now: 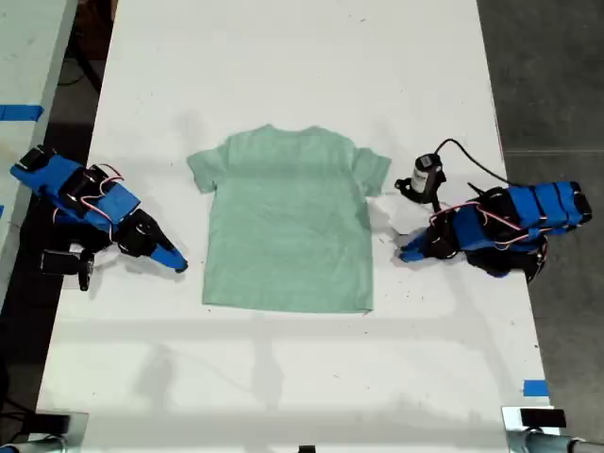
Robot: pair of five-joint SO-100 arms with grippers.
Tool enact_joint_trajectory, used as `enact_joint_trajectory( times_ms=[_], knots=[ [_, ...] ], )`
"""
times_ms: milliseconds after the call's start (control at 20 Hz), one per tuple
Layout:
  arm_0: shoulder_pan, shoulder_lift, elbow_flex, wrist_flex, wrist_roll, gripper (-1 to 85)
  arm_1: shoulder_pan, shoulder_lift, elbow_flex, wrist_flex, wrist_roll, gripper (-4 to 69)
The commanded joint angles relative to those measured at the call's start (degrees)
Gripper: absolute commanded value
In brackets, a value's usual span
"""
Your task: Fold t shirt
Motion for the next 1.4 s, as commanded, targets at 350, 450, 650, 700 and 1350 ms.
enact_joint_trajectory(
  times_ms=[350, 450, 650, 700, 1350],
  knots=[
    [-0.4, 0.4, 2.4, -0.4, 0.5, 3.3, -0.6, 0.7, 2.7, 0.1, -0.8, 5.1],
    [-0.4, 0.4, 2.4, -0.4, 0.5, 3.3, -0.6, 0.7, 2.7, 0.1, -0.8, 5.1],
    [-0.4, 0.4, 2.4, -0.4, 0.5, 3.3, -0.6, 0.7, 2.7, 0.1, -0.8, 5.1],
    [-0.5, 0.4, 2.4, -0.4, 0.5, 3.3, -0.6, 0.7, 2.7, 0.1, -0.8, 5.1],
    [-28.0, 0.5, 2.4, -0.4, -14.8, 2.3, 15.3, -4.1, -10.1, -17.9, 25.9, -0.9]
  ],
)
